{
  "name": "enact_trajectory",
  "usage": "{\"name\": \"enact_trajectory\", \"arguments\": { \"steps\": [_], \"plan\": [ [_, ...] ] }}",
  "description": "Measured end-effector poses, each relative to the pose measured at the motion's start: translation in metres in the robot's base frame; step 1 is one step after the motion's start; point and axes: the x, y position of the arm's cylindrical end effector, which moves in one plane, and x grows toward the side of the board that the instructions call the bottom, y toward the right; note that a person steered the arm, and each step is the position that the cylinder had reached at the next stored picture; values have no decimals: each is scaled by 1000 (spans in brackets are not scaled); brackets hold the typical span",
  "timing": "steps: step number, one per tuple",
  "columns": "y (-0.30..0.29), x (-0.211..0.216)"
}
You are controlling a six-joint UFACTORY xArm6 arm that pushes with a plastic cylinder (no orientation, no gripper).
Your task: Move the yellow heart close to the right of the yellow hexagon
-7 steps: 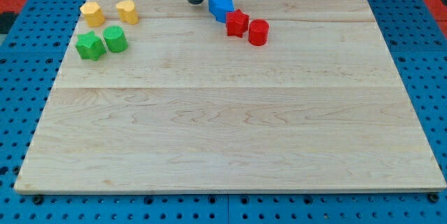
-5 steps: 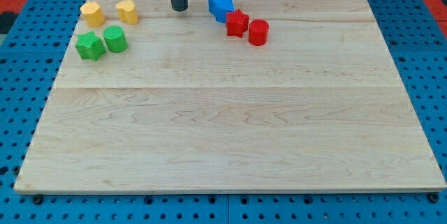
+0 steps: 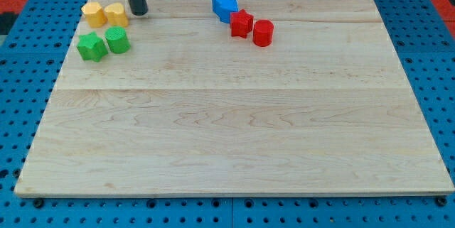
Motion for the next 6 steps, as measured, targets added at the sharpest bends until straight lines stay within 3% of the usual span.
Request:
{"name": "enact_trajectory", "arguments": {
  "steps": [2, 4, 5, 6],
  "plan": [
    [33, 79],
    [9, 106],
    [9, 129],
    [29, 125]
  ]
}}
